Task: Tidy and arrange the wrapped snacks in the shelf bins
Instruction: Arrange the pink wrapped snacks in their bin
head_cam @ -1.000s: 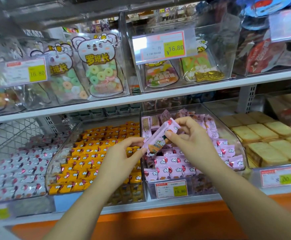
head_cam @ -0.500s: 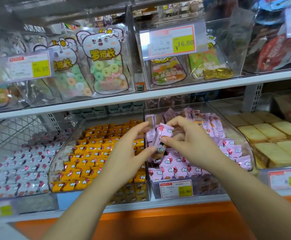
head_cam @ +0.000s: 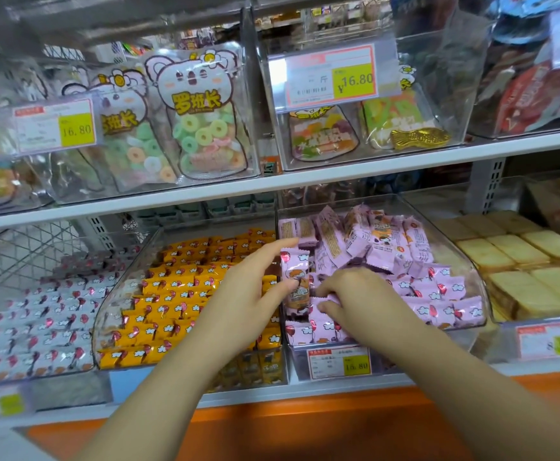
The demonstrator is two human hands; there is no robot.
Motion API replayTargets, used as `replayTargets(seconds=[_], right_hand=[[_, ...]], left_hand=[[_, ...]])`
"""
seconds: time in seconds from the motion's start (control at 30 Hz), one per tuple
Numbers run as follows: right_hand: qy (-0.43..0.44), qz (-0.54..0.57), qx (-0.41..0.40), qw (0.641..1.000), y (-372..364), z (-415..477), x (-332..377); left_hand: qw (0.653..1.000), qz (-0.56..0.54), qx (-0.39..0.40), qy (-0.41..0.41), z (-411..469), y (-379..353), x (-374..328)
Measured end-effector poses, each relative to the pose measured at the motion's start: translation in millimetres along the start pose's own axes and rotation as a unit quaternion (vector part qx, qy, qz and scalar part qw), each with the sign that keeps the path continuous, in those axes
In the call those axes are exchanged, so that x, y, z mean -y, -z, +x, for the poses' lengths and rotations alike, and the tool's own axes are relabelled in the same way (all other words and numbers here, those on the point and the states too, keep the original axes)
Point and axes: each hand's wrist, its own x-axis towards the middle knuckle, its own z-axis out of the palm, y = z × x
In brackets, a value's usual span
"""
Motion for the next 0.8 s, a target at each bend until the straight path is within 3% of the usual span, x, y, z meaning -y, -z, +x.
replayTargets(seconds=[0.13,0.23,0.33,0.43,0.57,0.63,0.8], right_hand=[[-0.023,0.012,0.016,1.0,4,3,-5],[-0.02,0.002,0.022,1.0,6,2,-6],[-0.014,0.003,0.019,1.0,7,2,-5],[-0.016,0.014,0.021,1.0,8,1,-5],[-0.023,0.028,0.013,0.999,6,0,-6],[-0.024,0.032,0.008,0.999,5,-2,-6],[-0.008,0.053,0.006,0.999,7,-11,-5]], left_hand=[[0.999,0.01,0.03,0.007,-3,-5,-3],[0.991,0.116,0.067,-0.005,-5,-14,1],[0.964,0.25,0.086,-0.018,-7,-19,9],[0.949,0.295,0.099,-0.039,-6,-18,11],[0.899,0.404,0.164,-0.053,-1,-22,3],[0.893,0.405,0.187,-0.056,1,-22,1],[0.931,0.286,0.226,-0.015,9,-9,8]])
